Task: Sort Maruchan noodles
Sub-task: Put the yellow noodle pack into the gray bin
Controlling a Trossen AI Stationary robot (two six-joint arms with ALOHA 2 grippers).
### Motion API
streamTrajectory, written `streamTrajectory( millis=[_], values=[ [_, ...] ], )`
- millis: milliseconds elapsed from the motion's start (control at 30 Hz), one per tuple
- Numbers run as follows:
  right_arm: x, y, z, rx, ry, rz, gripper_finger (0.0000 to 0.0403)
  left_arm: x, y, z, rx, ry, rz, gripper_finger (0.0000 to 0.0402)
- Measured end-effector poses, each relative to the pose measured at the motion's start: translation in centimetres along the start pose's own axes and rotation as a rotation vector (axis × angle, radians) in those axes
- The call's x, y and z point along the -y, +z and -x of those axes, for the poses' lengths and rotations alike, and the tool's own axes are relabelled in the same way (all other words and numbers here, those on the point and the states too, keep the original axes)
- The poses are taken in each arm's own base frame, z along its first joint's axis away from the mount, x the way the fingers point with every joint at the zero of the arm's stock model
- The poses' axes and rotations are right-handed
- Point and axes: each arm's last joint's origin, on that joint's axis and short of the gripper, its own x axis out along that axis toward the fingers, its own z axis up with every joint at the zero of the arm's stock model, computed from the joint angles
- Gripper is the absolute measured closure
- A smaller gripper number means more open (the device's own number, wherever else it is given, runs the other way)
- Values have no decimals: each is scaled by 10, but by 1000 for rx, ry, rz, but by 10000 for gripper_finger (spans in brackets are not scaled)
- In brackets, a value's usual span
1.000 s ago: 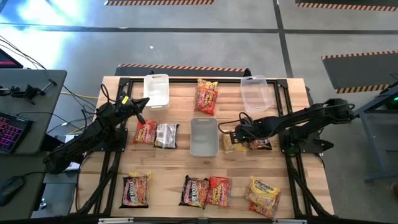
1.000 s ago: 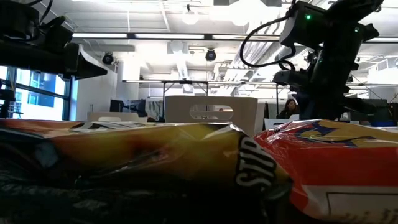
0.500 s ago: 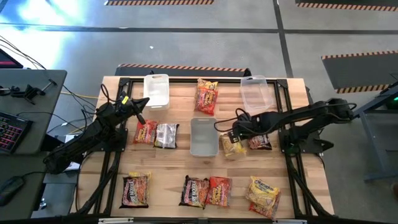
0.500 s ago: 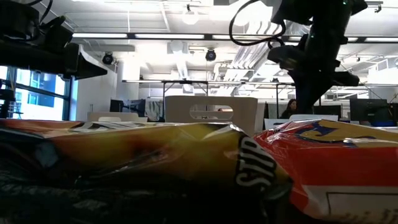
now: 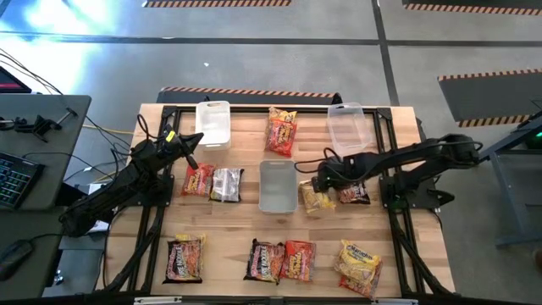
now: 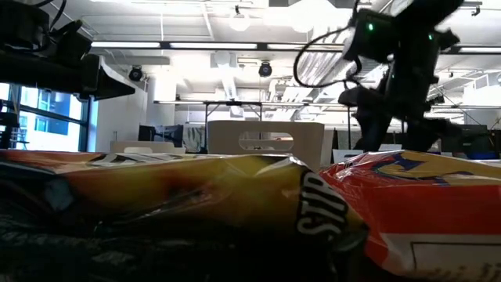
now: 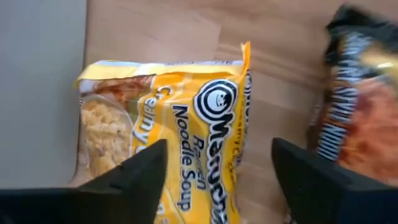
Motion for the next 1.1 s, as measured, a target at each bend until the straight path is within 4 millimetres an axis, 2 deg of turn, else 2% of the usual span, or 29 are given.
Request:
streamTrajectory(
  millis=[133, 300, 433, 767, 1100],
  values=[
    [7, 0, -13, 13, 92, -17, 100, 0, 0, 0, 0, 0, 0, 401],
    [15, -2, -22, 58, 144, -20, 114, 0, 0, 0, 0, 2, 0, 401],
    [17, -3, -26, 78, 189, -8, 153, 0, 0, 0, -1, 3, 0, 401],
    [15, -2, -28, 103, 253, 36, 301, 0, 0, 0, -1, 2, 0, 401],
    [1, 1, -19, 92, 292, 141, 368, 0, 0, 0, -1, 2, 0, 401]
  ],
)
